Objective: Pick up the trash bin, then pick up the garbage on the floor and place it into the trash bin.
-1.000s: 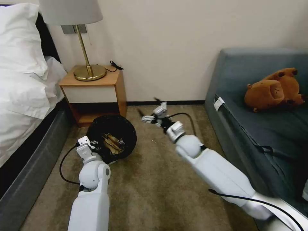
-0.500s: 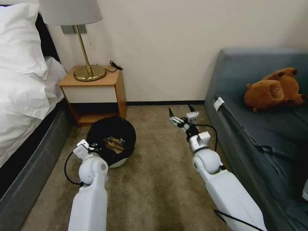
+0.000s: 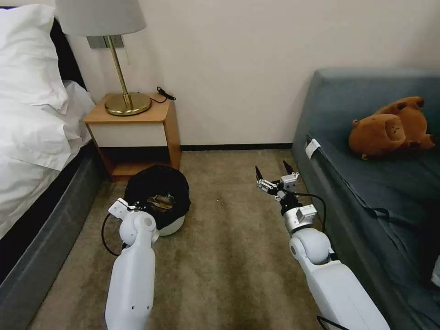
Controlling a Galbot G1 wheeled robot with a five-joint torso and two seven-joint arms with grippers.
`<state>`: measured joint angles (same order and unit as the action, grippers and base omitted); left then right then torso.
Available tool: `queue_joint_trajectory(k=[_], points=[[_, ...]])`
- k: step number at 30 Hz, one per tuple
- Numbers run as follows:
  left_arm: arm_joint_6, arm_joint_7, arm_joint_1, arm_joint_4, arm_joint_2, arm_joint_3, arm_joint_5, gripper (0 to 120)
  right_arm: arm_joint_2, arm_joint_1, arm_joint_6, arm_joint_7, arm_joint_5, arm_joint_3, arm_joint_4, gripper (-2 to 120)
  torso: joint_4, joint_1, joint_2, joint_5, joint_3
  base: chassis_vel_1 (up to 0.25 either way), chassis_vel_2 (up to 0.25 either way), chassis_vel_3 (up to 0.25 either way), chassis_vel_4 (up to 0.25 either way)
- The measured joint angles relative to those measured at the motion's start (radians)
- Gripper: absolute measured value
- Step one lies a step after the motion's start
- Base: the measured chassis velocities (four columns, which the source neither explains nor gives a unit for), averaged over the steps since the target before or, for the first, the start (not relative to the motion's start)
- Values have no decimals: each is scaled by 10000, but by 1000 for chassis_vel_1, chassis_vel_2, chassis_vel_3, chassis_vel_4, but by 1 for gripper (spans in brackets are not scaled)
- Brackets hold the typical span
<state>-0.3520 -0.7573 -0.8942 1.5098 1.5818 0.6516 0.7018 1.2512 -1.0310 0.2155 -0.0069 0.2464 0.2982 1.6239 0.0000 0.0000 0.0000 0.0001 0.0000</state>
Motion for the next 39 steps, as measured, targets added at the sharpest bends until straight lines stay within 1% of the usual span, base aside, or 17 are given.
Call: queue_joint_trajectory(k=[9, 11, 12, 13, 14, 15, 16, 18, 19, 20, 21, 23, 24, 25, 27, 32, 39], points=[[-7, 29, -324, 598, -27, -40, -250, 50, 27, -173, 115, -280, -120, 128, -3, 100, 0, 0, 0, -1, 0, 0, 0, 0, 0], [-310, 606, -875, 1808, -55, -235, -1140, 62, -58, -43, 117, -310, -124, 159, -43, 100, 0, 0, 0, -1, 0, 0, 0, 0, 0], [-310, 606, -875, 1808, -55, -235, -1140, 62, -58, -43, 117, -310, -124, 159, -43, 100, 0, 0, 0, -1, 0, 0, 0, 0, 0], [-563, 1401, -1214, 2525, -75, -294, -1898, 68, -87, 23, 118, -311, -112, 201, -69, 100, 0, 0, 0, -4, -1, 0, 0, 0, 0], [-625, 1701, -1320, 2729, -87, -301, -2134, 70, -89, 44, 118, -311, -103, 220, -75, 100, 0, 0, 0, -1, 0, 0, 0, 0, 0], [-728, 3164, -1748, 3426, -168, -272, -3379, 79, -68, 92, 118, -311, -75, 297, -96, 100, 1, 0, 0, -1, 0, 0, 0, 0, 0], [-728, 3164, -1748, 3426, -168, -272, -3379, 79, -68, 92, 118, -311, -75, 297, -96, 100, 1, 0, 0, -1, 0, 0, 0, 0, 0], [-256, 5094, -2128, 3752, -325, -81, -4991, 90, 84, 76, 117, -66, -56, 418, -137, 100, 2, 0, 1, 0, -1, 0, 0, 0, 0], [-256, 5094, -2128, 3752, -325, -81, -4991, 90, 84, 76, 117, -66, -56, 418, -137, 100, 2, 0, 1, 0, -1, 0, 0, 0, 0], [296, 6226, -2194, 3622, -339, 101, -5638, 96, 181, 25, 83, 204, -43, 463, -146, 100, 3, 0, 1, -1, 0, 0, 0, 0, 0], [296, 6226, -2194, 3622, -339, 101, -5638, 96, 181, 25, 83, 204, -43, 463, -146, 100, 3, 0, 1, -1, 0, 0, 0, 0, 0], [1516, 8030, -2277, 3150, -395, 328, -6615, 99, 323, -90, -107, 739, 181, 508, -141, 100, -1, 0, 0, -3, 0, 0, 0, 0, 0], [1807, 8424, -2305, 2994, -428, 349, -6822, 100, 380, -126, -160, 1030, 303, 510, -145, 100, 0, 0, 1, -3, 0, 0, 0, 0, 0], [1807, 8424, -2305, 2994, -428, 349, -6822, 100, 380, -126, -160, 1030, 303, 510, -145, 100, 0, 0, 1, -3, 0, 0, 0, 0, 0], [2510, 9310, -2353, 2544, -424, 330, -6965, 100, 601, -209, -187, 1896, 505, 520, -360, 100, 1, 0, 0, -3, 0, 0, 0, 0, 0], [3228, 9879, -2375, 1899, -423, 98, -7045, 100, 746, -336, 439, 1886, 407, 689, -1016, 100, -1, 0, 1, -2, 1, 0, 0, 0, 0], [3849, 9870, -2303, 1375, -379, -26, -7173, 99, 746, -525, 977, 1095, 276, 1051, -1450, 100, 0, 0, 0, -1, 0, 0, 0, 0, 0]])
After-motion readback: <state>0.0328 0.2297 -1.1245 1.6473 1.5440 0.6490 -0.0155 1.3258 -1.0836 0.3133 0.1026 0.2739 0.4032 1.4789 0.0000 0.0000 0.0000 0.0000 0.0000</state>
